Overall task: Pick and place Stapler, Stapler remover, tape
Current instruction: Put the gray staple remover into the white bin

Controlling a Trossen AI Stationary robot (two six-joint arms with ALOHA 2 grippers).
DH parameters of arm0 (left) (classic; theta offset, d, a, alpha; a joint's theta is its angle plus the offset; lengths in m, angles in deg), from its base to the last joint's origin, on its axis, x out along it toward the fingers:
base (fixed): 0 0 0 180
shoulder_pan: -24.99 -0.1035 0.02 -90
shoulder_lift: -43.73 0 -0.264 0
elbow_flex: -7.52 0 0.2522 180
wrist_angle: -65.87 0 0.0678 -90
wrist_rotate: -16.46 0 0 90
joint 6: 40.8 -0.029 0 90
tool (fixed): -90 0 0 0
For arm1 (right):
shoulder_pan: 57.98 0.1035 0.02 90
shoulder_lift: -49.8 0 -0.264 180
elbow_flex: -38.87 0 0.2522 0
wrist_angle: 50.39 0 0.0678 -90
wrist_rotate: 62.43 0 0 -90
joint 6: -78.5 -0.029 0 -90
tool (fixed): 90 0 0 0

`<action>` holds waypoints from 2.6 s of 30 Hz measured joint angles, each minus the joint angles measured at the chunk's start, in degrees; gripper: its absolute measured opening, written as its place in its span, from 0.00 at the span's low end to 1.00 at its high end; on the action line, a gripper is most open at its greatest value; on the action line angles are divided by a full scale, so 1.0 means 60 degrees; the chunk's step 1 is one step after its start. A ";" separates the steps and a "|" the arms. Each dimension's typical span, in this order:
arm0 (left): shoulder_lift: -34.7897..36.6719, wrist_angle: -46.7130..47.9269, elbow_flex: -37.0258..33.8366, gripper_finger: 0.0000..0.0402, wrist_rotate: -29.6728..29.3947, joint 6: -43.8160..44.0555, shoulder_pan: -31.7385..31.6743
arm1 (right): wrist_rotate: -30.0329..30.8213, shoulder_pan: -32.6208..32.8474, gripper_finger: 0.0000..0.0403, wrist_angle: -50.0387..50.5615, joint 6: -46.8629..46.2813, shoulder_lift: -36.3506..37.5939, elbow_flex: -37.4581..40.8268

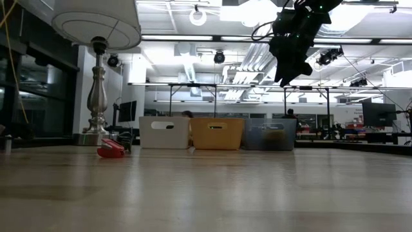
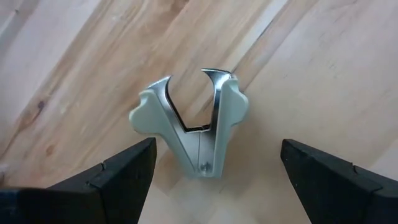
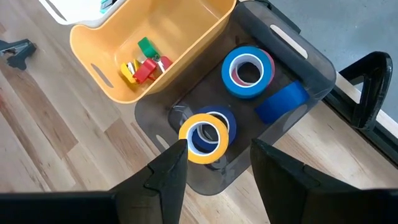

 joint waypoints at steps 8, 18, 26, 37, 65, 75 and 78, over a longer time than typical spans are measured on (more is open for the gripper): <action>-0.0007 0.0062 -0.0012 0.85 -0.0240 0.0074 -0.0073 | 0.0011 0.0000 0.41 0.0000 -0.0033 0.0000 0.0000; -0.0007 0.0094 -0.0018 0.82 -0.0375 0.0207 -0.0135 | 0.0007 0.0000 0.41 0.0027 -0.0036 0.0000 0.0000; -0.0007 0.0053 -0.0018 0.64 -0.0202 0.0278 -0.0131 | 0.0004 0.0000 0.41 0.0044 -0.0036 0.0000 0.0000; -0.0007 -0.0007 -0.0015 0.32 -0.0114 0.0379 -0.0193 | -0.0004 0.0000 0.41 0.0044 0.0011 0.0000 0.0000; 0.2192 -0.0760 0.0033 0.20 -0.4437 -0.3964 -0.3707 | -0.1530 0.1870 0.41 -0.1688 0.1122 0.0000 -0.0004; 0.3330 -0.4482 0.0033 0.20 -0.3911 -1.0236 -0.6127 | -0.2768 0.3220 0.41 -0.3882 0.1111 0.0000 -0.0004; 0.3445 -0.5700 0.0033 0.20 -0.3272 -1.1832 -0.6887 | -0.2965 0.3551 0.41 -0.4461 0.1114 0.0000 -0.0004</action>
